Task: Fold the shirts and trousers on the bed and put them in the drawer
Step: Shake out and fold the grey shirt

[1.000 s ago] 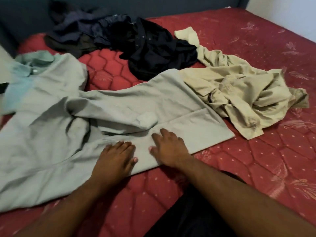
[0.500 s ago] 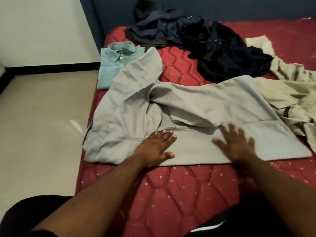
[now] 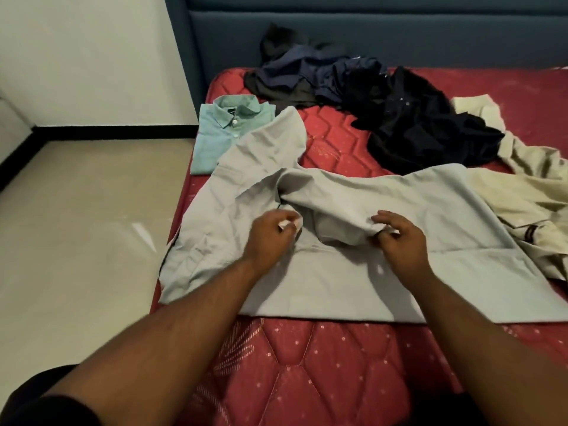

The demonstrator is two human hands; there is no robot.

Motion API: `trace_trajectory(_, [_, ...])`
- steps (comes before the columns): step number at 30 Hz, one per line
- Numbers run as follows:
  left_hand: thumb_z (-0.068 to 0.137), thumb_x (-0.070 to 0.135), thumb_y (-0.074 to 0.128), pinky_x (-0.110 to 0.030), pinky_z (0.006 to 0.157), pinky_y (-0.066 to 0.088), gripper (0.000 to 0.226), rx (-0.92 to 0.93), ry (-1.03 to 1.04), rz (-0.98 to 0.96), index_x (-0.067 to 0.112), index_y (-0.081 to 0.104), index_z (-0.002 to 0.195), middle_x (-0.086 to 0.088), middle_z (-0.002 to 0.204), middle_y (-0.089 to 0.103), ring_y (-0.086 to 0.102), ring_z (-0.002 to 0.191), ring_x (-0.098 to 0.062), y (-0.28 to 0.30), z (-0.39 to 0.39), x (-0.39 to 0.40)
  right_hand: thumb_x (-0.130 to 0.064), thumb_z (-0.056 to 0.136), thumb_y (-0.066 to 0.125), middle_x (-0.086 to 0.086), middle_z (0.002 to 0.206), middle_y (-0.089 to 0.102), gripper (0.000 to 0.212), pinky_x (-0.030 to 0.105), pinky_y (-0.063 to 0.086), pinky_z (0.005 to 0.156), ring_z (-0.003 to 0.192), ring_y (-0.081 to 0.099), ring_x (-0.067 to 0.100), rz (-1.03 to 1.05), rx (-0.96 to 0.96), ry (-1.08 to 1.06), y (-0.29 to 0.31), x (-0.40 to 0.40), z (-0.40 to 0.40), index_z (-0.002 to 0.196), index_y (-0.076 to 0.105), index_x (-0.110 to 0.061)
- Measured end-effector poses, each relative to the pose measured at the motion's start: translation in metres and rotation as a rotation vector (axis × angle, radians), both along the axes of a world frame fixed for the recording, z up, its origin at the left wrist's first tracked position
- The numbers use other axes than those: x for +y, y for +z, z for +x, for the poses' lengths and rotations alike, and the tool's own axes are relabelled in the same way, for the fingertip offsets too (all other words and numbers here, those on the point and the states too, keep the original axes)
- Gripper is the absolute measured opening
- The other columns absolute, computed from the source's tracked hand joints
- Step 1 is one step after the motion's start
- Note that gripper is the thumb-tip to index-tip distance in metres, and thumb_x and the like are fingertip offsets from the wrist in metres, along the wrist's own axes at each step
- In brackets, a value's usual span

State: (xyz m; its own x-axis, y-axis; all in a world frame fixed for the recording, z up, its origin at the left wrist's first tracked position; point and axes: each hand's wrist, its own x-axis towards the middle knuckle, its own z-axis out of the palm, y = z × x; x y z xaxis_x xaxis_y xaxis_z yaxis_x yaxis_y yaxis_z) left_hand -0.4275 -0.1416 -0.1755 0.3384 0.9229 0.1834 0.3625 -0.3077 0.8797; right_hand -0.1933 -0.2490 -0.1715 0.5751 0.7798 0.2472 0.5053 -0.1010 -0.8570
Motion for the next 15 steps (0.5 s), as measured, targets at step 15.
trace_trajectory(15, [0.076, -0.008, 0.062, -0.022, 0.080, 0.044, 0.027, -0.057, 0.415, 0.114, 0.006, 0.077, 0.094, -0.011, 0.093, 0.074, 0.065, 0.089, -0.021, 0.055, -0.006, 0.036, 0.011, 0.073, 0.056, 0.027, 0.096, 0.062, 0.024, 0.042, 0.045, 0.080, 0.092, 0.056, 0.040, 0.017, -0.622, -0.279, 0.176, 0.022, 0.108, 0.092, 0.069, 0.005])
